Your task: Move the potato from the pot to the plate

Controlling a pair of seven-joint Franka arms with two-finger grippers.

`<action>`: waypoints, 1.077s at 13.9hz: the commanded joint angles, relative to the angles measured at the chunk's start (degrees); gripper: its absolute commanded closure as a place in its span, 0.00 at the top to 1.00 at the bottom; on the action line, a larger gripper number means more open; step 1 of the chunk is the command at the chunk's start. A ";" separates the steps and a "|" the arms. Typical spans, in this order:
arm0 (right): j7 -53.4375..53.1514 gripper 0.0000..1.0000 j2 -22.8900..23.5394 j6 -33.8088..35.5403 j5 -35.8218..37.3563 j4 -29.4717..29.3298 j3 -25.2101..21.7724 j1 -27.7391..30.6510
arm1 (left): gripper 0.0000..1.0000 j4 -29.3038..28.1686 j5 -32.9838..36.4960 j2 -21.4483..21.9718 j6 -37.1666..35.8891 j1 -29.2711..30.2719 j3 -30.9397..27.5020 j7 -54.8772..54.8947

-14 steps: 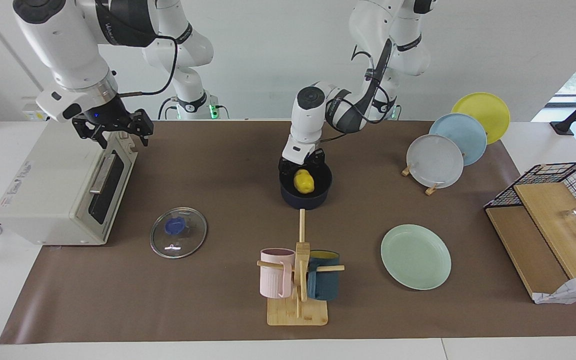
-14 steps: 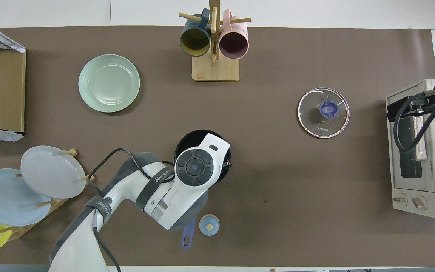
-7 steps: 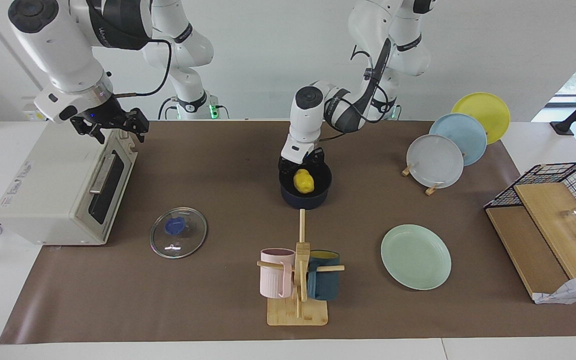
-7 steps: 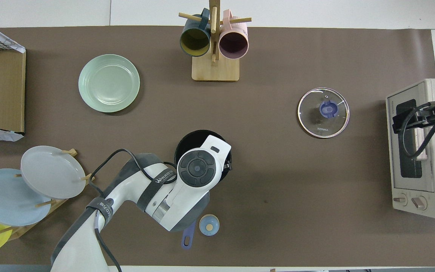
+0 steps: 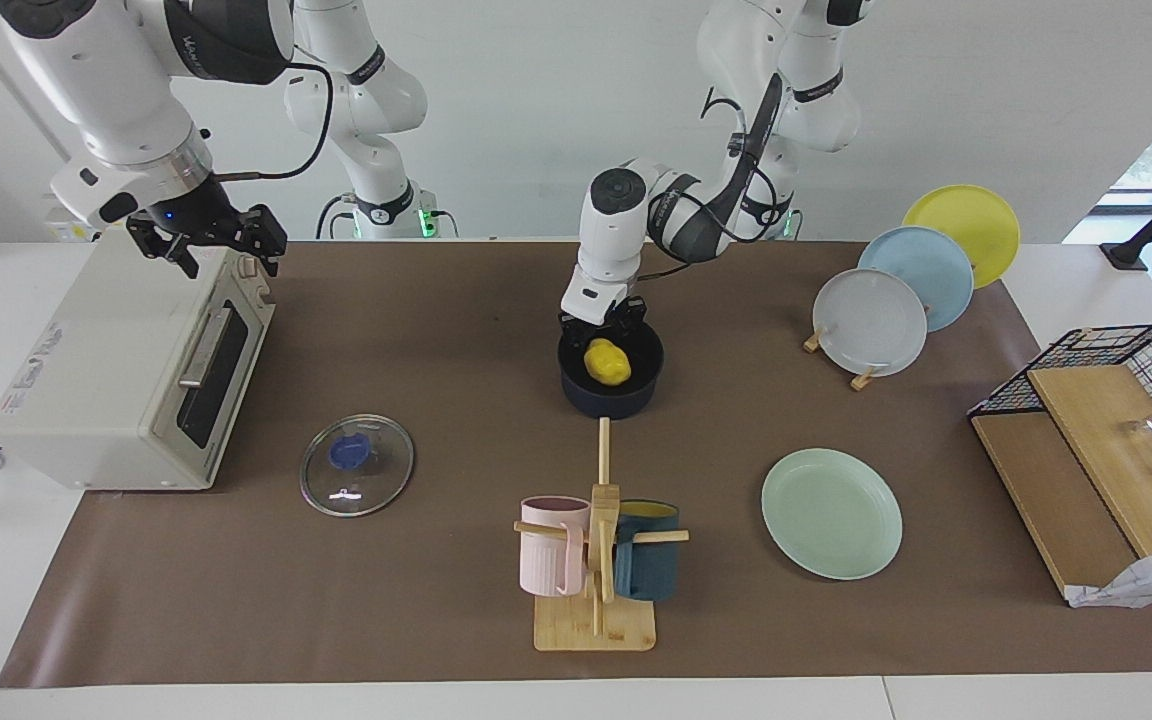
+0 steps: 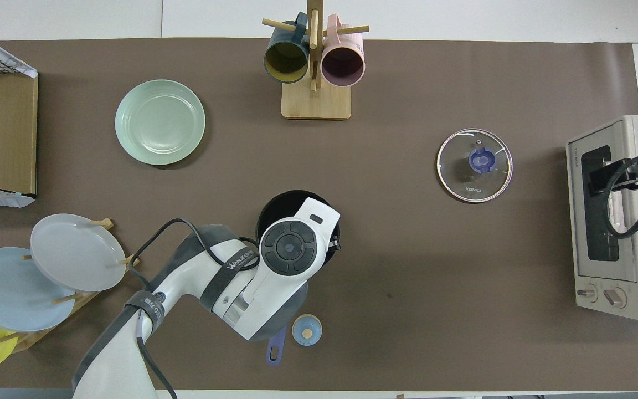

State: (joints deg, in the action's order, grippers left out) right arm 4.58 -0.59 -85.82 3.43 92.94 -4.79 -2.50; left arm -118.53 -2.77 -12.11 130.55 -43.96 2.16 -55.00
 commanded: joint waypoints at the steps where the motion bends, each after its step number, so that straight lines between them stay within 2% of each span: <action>1: 0.96 1.00 -1.08 -0.93 -0.71 1.54 0.30 0.75 | 0.53 -0.30 -0.39 -0.02 -0.47 -0.69 -0.67 0.42; 3: 0.96 1.00 -1.17 -1.02 -0.71 1.54 0.39 0.57 | 0.27 -0.13 -0.39 -0.02 -0.73 -0.69 -0.76 0.42; 4: 0.96 1.00 -1.17 -1.02 -0.71 1.54 0.39 0.66 | 0.10 -0.13 -0.31 -0.02 -0.82 -0.60 -0.76 0.42; 5: 0.96 1.00 -1.17 -1.02 -0.71 1.54 0.39 0.83 | 0.00 -0.04 -0.31 0.06 -1.09 -0.34 -0.76 0.33; 12: 0.96 1.00 -1.17 -1.02 -0.71 1.54 0.39 0.92 | 0.00 6.28 -0.39 2.35 -8.63 3.52 -0.93 0.59; 15: 0.96 1.00 -1.17 -1.02 -0.71 1.54 0.39 0.92 | 0.00 12.59 -0.74 4.80 -18.98 8.95 -0.67 5.75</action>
State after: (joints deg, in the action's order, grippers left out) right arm 4.58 -0.60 -85.82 3.43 93.10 -4.82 -2.54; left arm -109.49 -2.79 -9.50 118.54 -39.12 1.02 -53.37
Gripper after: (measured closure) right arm 0.000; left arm 0.520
